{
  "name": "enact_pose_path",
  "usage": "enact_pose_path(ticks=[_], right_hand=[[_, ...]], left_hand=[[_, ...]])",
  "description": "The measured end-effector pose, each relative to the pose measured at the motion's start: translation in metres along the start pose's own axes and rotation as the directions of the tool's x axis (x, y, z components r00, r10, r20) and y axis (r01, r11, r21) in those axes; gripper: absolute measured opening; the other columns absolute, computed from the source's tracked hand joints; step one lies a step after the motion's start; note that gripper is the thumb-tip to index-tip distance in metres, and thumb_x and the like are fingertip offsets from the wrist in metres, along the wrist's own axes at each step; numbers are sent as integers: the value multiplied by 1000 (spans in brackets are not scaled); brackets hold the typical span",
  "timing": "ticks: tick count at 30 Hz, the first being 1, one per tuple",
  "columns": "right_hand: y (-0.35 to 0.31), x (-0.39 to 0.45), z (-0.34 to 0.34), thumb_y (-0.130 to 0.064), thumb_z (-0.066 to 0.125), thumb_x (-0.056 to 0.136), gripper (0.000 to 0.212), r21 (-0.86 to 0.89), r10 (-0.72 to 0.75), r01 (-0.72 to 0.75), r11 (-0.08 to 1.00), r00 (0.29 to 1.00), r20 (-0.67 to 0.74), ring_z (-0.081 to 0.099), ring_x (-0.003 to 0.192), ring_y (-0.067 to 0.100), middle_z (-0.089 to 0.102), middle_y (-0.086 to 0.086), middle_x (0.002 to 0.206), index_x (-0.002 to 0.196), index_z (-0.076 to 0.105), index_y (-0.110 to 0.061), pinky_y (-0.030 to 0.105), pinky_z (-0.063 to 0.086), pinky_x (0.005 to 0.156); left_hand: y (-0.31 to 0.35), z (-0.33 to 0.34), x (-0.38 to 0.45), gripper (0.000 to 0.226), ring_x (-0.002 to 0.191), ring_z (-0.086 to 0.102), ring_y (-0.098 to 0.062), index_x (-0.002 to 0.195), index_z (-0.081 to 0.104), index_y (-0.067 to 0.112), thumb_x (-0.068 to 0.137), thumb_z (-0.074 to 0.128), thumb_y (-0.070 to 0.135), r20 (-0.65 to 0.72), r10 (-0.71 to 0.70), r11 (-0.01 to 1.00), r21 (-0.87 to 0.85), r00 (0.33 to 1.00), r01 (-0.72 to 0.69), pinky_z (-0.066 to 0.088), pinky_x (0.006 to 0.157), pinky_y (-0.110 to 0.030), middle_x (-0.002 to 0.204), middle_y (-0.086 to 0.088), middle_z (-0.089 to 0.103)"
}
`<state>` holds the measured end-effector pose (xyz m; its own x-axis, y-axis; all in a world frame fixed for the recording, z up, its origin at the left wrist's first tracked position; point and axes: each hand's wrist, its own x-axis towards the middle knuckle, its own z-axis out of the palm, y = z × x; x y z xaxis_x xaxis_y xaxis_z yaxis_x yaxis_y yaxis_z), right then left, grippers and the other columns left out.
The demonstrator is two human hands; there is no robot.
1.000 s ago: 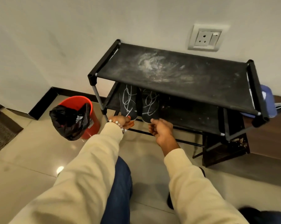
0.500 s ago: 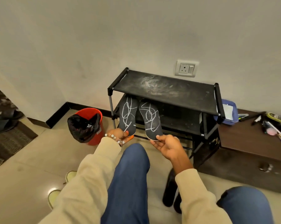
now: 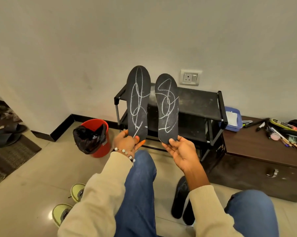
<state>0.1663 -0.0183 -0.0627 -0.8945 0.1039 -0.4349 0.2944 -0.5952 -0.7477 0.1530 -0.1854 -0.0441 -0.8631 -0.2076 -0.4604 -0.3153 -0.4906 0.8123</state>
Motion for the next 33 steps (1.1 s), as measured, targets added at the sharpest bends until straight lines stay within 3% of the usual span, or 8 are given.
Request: enact_pose_path(ticks=[4,15,19,22,25,29,33], right_hand=[[0,11,0,11,46,92,35,1,-26,26,1000,999,-33,63,102,29,64,14,116,123,54,-1,38,54,81],[1,31,10,11,45,92,35,-12,30,-30,999,998,-54,64,98,29,61,17,119,124,52,0,35,55,77],[1,37,31,11,44,92,31,-39,48,-49,998,999,-14,63,97,28,63,14,112,119,54,-2,37,53,82],[13,45,63,13,44,91,28,-120,88,-83,989,996,31,63,98,29,64,13,108,107,58,-6,36,54,81],[45,66,103,16,41,90,32,-237,153,-138,962,987,47,62,87,23,63,13,104,111,58,-2,31,53,70],[106,97,153,18,36,88,35,-355,289,-279,892,957,-25,56,73,21,61,12,94,106,57,-4,35,50,65],[178,134,174,16,32,86,45,-417,382,-431,800,902,-199,58,88,28,60,17,115,120,53,-4,35,51,60]], left_hand=[[-5,7,12,46,95,60,-30,129,51,-1,88,46,-22,-24,-18,1000,-15,1000,17,53,82,-42,116,-14,59],[-6,2,41,49,95,61,-33,132,49,0,88,48,-20,-86,-58,998,-39,995,54,54,80,-41,127,-20,57],[3,-10,50,44,84,62,-26,128,51,0,89,47,-20,-131,-48,995,-93,990,36,53,79,-40,111,-12,61],[10,-32,60,42,97,60,-29,120,53,6,90,43,-20,-190,-16,988,-152,982,-14,52,79,-40,106,-8,62],[6,-68,82,45,104,58,-31,120,54,5,88,40,-23,-306,-11,982,-182,952,-47,55,75,-40,126,-14,57],[-12,-120,112,47,106,58,-34,121,54,3,85,39,-24,-473,-93,972,-234,876,-23,57,71,-40,128,-17,57],[-46,-168,147,47,105,58,-40,129,48,0,88,39,-22,-581,-190,971,-230,791,64,55,77,-44,130,-23,54]])
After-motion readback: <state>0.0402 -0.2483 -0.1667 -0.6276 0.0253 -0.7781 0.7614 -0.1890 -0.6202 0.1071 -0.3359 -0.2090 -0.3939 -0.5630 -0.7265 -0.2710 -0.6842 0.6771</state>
